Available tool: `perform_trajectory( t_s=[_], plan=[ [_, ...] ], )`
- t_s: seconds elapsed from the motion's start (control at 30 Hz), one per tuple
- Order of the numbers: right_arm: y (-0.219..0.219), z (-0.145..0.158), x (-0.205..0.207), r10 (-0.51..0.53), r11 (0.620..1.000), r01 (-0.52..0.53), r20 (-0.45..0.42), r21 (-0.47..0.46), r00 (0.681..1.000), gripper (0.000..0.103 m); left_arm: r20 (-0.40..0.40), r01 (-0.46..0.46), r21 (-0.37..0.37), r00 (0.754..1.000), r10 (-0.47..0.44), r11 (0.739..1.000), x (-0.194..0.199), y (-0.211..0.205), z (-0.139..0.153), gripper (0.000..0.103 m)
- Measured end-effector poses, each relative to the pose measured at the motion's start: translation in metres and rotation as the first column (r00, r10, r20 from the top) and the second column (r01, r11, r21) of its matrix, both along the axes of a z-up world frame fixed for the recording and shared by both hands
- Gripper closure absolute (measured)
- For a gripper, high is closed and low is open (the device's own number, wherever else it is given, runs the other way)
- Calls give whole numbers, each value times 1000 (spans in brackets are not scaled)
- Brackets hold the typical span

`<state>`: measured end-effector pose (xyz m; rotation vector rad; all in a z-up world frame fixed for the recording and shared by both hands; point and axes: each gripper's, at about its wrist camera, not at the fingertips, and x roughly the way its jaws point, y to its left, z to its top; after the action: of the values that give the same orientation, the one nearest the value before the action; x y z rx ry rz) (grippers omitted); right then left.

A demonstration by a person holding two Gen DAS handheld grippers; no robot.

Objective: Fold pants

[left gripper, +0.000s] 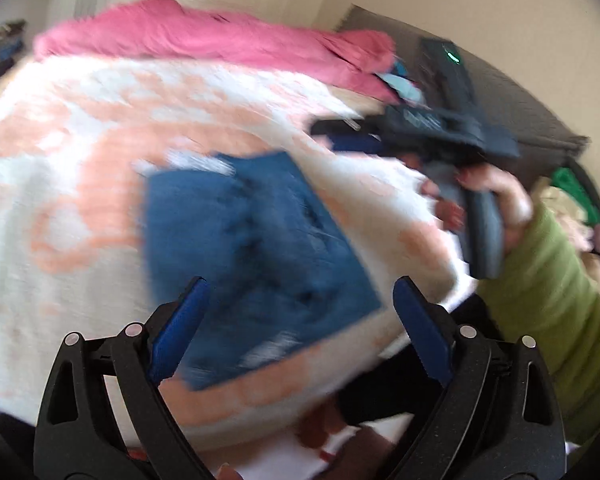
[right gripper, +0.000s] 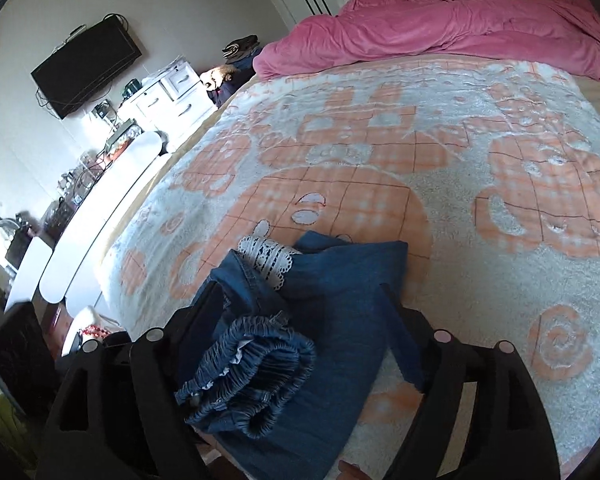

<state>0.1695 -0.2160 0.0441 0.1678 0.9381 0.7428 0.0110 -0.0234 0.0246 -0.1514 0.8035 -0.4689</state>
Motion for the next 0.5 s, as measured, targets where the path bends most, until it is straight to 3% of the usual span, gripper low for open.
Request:
perform_trajectory(
  t_s=[0.07,0.17,0.23,0.33,0.37,0.43,0.5],
  plan=[
    [9,-4,-5,27,1000,-27,-5,-15,1000,22,13,-73,87,997,72,993,6,6,-3,17],
    [32,-13,-13,73,995,-75,-26,-66,997,20,-2,-130,144,991,132,981,22,6,-8,17],
    [45,-26,-16,83,985,-88,-37,-151,996,20,-36,-146,152,987,154,977,31,7,-16,17],
    [53,-49,-17,95,935,-98,-25,-340,995,22,-71,-107,182,990,121,978,29,-6,-25,17],
    [50,-55,-17,91,920,-92,-19,-380,996,22,-89,-75,186,992,93,980,27,-14,-32,17],
    [41,-61,-12,77,924,-86,-38,-373,996,17,-161,-16,144,986,39,989,26,-18,-53,17],
    [37,-64,-10,56,932,-70,-50,-356,997,15,-194,-30,105,980,50,994,27,-12,-57,17]
  ],
)
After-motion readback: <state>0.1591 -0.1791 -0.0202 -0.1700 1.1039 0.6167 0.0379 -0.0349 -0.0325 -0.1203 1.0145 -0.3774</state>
